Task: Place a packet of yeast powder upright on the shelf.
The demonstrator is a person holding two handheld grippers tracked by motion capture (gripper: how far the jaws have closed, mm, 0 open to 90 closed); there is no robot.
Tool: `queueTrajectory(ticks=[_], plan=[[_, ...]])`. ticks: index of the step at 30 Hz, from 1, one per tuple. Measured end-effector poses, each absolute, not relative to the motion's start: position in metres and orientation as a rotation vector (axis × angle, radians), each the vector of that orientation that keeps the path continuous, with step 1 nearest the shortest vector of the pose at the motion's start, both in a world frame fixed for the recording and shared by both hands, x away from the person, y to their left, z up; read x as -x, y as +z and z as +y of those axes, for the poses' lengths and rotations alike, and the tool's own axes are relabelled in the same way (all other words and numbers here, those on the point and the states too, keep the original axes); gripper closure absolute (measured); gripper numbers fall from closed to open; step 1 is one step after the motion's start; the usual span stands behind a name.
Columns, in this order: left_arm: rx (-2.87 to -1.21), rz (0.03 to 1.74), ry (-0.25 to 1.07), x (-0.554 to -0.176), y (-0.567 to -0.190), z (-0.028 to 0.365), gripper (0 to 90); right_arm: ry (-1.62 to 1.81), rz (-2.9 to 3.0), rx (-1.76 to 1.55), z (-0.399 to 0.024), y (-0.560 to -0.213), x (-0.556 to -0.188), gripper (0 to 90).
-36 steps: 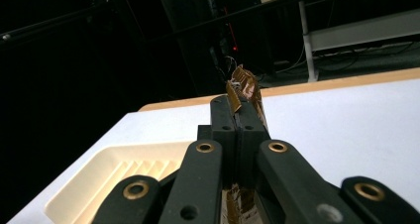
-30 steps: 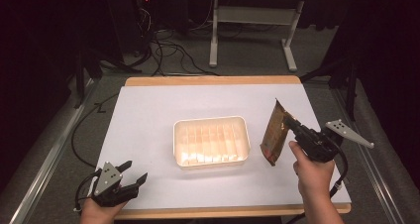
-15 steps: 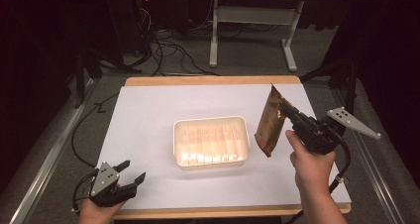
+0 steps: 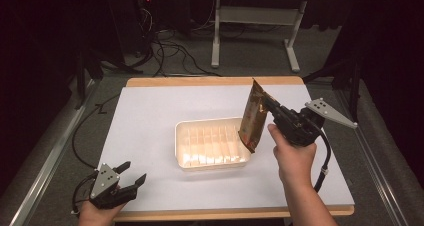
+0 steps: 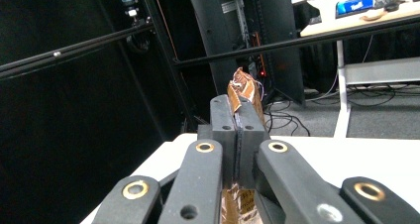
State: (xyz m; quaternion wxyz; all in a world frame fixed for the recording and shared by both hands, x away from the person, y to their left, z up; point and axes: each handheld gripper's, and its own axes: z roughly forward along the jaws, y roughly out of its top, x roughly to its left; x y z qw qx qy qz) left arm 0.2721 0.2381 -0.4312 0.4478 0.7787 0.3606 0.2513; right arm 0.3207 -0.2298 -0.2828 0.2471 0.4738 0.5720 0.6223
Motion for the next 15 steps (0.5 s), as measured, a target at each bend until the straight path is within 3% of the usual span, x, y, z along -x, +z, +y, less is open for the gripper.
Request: queueTrajectory(ticks=[15], plan=[[-1.920, 0.887, 0.622, -0.271, -0.430, 0.237, 34.1, 1.644, 1.573, -1.327, -0.212, -0.300, -0.343, 90.0]])
